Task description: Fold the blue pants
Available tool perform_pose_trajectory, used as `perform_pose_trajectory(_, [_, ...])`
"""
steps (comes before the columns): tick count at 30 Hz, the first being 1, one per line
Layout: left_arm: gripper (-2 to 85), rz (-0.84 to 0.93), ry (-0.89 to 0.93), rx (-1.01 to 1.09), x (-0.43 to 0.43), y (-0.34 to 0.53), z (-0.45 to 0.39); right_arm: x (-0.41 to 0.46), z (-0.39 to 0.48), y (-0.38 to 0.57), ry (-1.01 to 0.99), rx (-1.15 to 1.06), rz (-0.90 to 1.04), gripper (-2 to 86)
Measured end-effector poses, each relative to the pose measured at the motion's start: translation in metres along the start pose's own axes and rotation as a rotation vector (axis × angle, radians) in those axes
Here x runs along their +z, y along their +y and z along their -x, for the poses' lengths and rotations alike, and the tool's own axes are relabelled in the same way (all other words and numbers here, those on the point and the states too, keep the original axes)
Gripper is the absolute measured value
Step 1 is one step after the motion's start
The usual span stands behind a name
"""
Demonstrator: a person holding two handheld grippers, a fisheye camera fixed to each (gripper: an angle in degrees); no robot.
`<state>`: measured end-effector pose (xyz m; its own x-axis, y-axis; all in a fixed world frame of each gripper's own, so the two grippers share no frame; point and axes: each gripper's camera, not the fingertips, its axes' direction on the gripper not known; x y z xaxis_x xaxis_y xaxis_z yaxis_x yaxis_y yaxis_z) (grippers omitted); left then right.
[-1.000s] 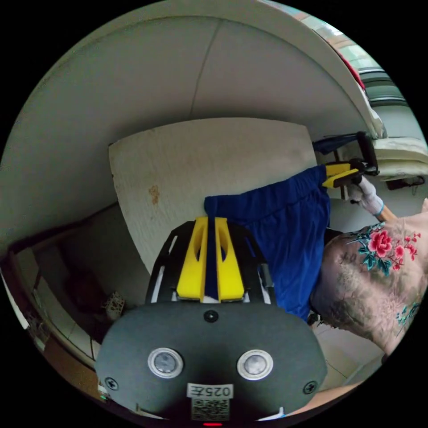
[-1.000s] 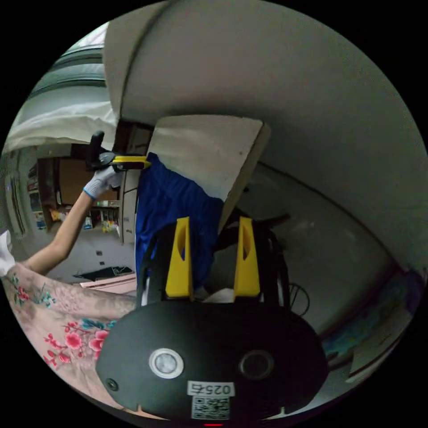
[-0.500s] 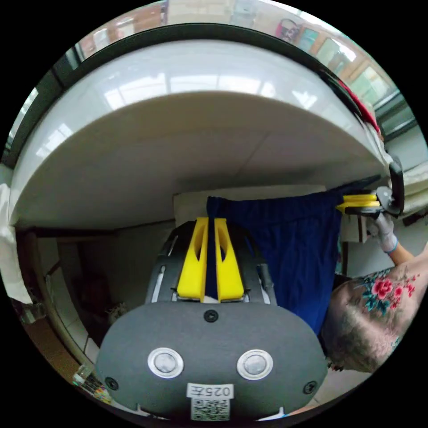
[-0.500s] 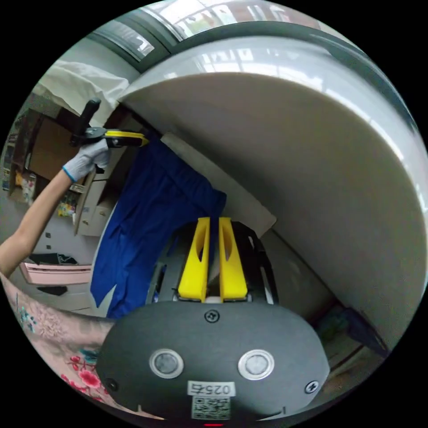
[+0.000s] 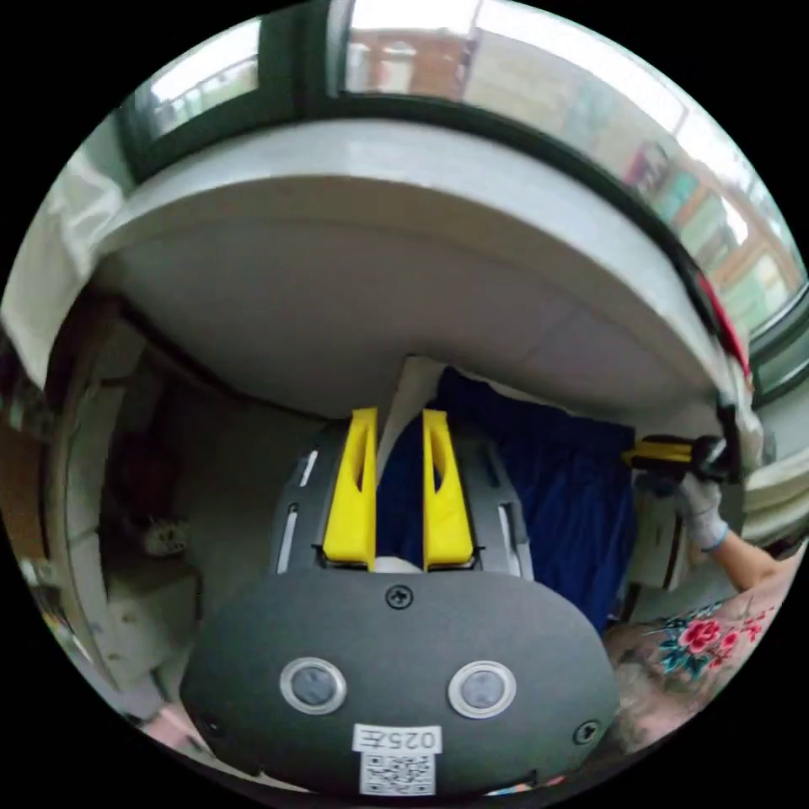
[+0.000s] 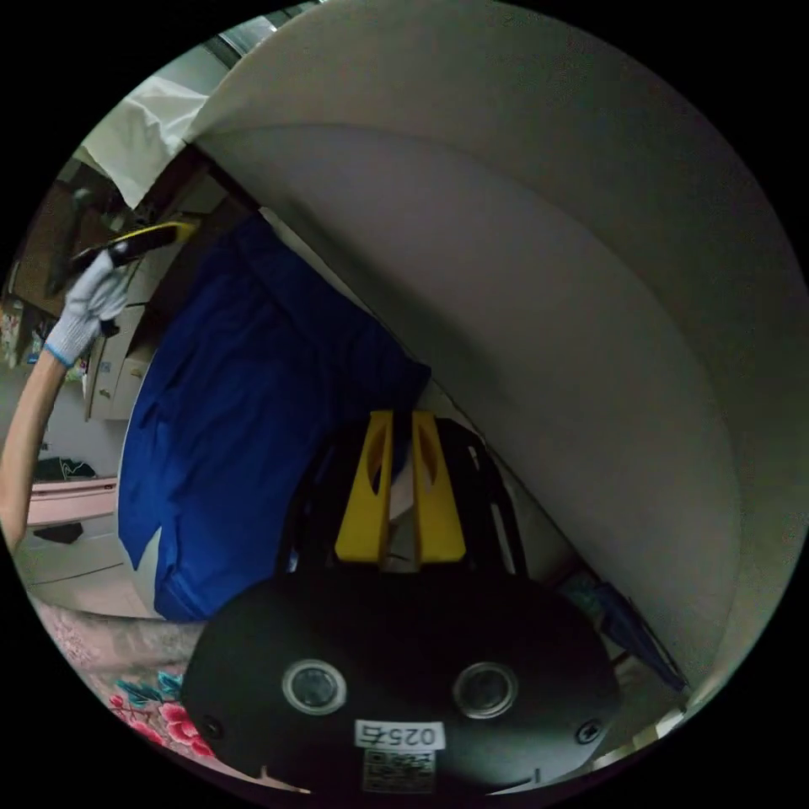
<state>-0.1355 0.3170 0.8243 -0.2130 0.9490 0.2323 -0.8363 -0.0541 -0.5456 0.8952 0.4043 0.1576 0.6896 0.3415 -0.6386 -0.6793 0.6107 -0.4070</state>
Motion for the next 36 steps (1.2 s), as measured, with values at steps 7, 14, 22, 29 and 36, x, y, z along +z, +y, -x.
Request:
perform_pose_trajectory(7, [3.6, -0.264, 0.077, -0.548, -0.176, 0.272, 0.024, -0.008, 0.042, 0.021, 0.176, -0.079, -0.088, 4.4])
perform_pose_trajectory(14, [4.9, -0.479, 0.064, -1.615, -0.228, 0.641, -0.081, -0.009, 0.092, 0.026, 0.463, -0.194, -0.053, 3.5])
perform_pose_trajectory(22, [7.7, -1.058, 0.082, -2.214, -0.163, 0.819, -0.192, -0.036, 0.062, 0.02, 0.263, -0.059, -0.045, 3.4])
perform_pose_trajectory(29, [9.6, -1.231, 0.196, -2.171, -0.145, 0.842, -0.136, -0.051, 0.061, 0.01, 0.336, -0.119, -0.01, 3.0])
perform_pose_trajectory(36, [4.2, -1.269, 0.226, -2.196, -0.153, 0.828, -0.132, -0.075, 0.03, -0.002, 0.246, -0.052, 0.029, 2.7])
